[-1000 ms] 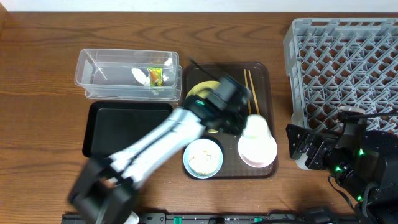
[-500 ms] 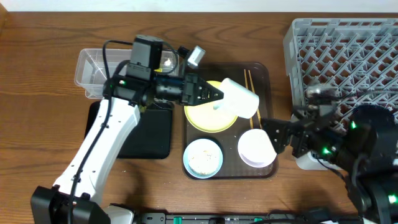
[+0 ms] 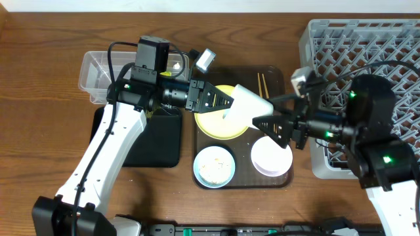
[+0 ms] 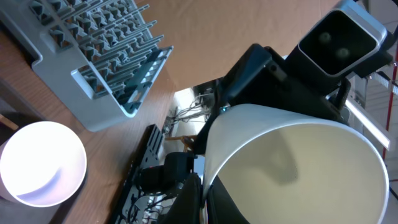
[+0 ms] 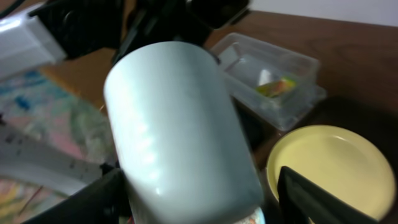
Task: Sort waste into correct bins and load items into the dishwasher rack
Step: 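Hold the cup out and grasp it with the right gripper, then carry the cup right and place it in the grey dish rack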
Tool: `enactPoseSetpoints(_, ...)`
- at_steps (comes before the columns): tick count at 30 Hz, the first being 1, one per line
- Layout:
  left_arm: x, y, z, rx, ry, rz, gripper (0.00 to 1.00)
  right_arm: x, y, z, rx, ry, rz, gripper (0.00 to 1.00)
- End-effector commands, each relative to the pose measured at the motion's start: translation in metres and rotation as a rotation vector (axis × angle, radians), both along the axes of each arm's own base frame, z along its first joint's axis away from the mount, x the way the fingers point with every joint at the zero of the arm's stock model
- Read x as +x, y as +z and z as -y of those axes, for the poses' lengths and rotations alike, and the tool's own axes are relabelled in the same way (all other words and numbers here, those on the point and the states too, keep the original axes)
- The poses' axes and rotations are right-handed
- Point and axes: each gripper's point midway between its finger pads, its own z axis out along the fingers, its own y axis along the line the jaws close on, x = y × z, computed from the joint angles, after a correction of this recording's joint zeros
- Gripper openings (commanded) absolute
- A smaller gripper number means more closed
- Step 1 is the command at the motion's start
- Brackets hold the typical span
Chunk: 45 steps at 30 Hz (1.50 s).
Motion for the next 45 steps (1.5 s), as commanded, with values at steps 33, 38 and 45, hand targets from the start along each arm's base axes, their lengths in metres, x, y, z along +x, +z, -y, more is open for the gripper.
enactPoseSetpoints(33,-0.004,0.014,-0.001,-0.058,-0.042,0.047,0.14,-0.006,0.000,-0.009,0.012,0.067,-0.007,0.54)
enactPoseSetpoints(38,-0.004,0.014,-0.001,-0.056,-0.041,0.039,0.47,0.004,-0.005,0.028,-0.056,-0.133,-0.028,0.55)
enactPoseSetpoints(45,-0.004,0.014,0.000,-0.056,-0.041,0.039,0.51,0.010,-0.034,0.142,-0.251,-0.724,-0.224,0.55)
